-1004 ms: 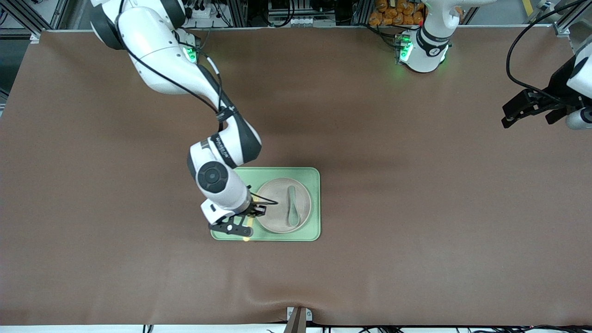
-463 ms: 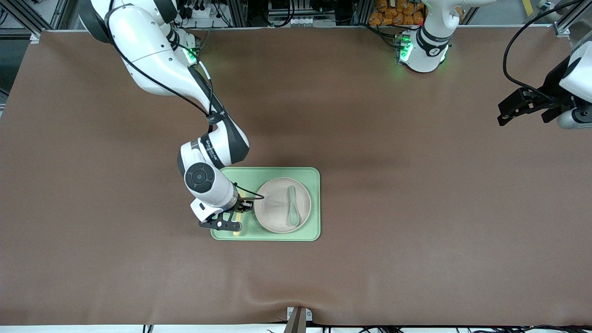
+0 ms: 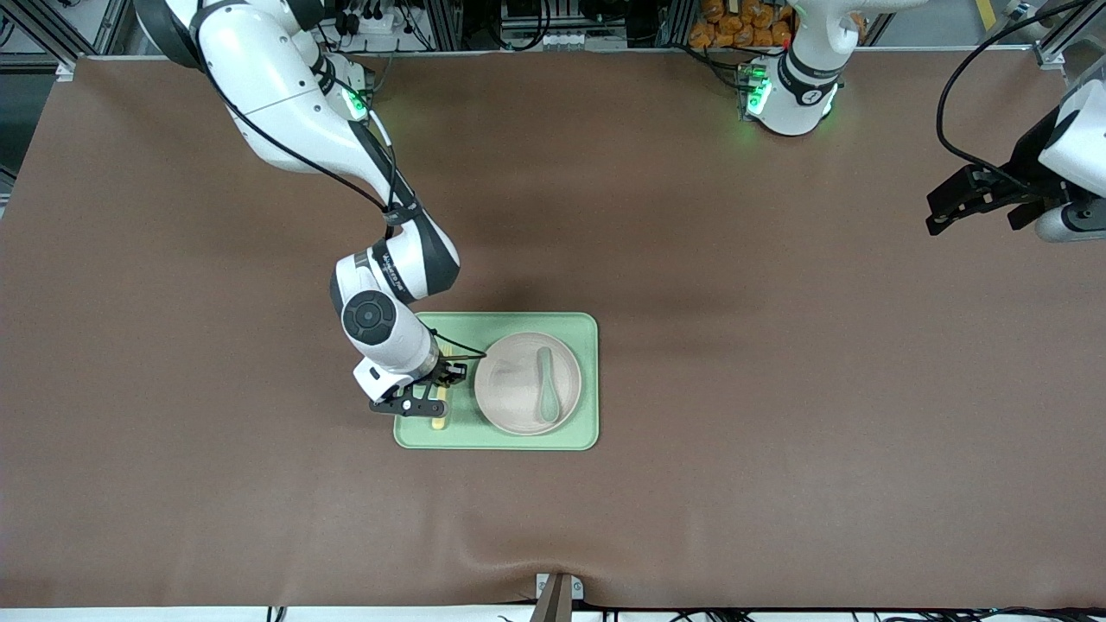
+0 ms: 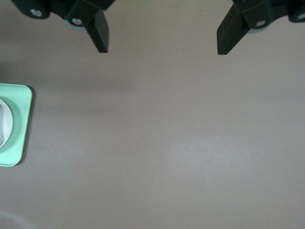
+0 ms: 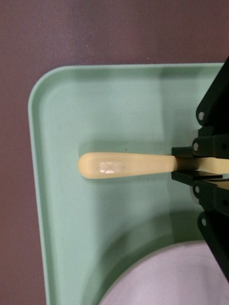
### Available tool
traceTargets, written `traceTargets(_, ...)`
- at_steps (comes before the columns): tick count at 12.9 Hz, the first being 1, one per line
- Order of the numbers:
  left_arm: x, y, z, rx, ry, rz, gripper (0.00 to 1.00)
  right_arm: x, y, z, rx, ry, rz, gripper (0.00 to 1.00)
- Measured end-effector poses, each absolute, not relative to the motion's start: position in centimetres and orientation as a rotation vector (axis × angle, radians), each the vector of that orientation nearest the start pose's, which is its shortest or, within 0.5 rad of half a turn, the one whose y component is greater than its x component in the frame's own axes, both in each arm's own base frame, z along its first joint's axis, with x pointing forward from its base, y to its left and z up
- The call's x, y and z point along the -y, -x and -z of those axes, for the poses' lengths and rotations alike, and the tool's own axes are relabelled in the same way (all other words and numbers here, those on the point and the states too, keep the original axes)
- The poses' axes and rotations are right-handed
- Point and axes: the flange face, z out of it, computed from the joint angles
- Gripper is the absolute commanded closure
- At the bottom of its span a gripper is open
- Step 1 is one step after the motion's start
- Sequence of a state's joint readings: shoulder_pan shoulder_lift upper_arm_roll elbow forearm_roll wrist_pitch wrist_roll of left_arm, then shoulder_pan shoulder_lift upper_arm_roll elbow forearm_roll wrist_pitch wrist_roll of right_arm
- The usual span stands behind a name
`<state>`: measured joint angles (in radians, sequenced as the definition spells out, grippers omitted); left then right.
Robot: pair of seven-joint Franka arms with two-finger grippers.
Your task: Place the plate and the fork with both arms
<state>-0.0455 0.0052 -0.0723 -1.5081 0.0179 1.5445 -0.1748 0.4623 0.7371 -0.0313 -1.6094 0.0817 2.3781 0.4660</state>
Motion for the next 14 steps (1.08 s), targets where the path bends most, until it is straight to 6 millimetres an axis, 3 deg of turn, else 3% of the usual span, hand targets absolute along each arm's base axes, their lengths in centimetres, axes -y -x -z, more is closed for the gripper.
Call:
traceTargets(2,6.3,-55.0,-64.9,0.091,3.127,0.052,0.0,-28.8,-63.4,-20.2,-0.148,3.093,0.014,0.0)
traceTargets(4,6.3,-55.0,-64.9,0.091,3.127,0.052,0.0,-28.9,-63.7,-22.5,-0.15,3.085,0.031,0.0)
traceTargets(7,6.1,-55.1,-65.0,0.096,3.127,0.055,0.0,-27.4,-64.6,-29.3,-0.182,3.097,-0.042,0.0)
traceTargets(11,5.9,-55.1,-65.2,0.103,3.127,0.064,0.0,-18.6,-66.5,-38.8,-0.351,3.079,-0.08,0.0)
traceTargets(14,5.8,-54.9,-65.3,0.104,3.126,0.048,0.0,-13.1,-65.5,-43.8,-0.374,3.079,-0.155,0.0)
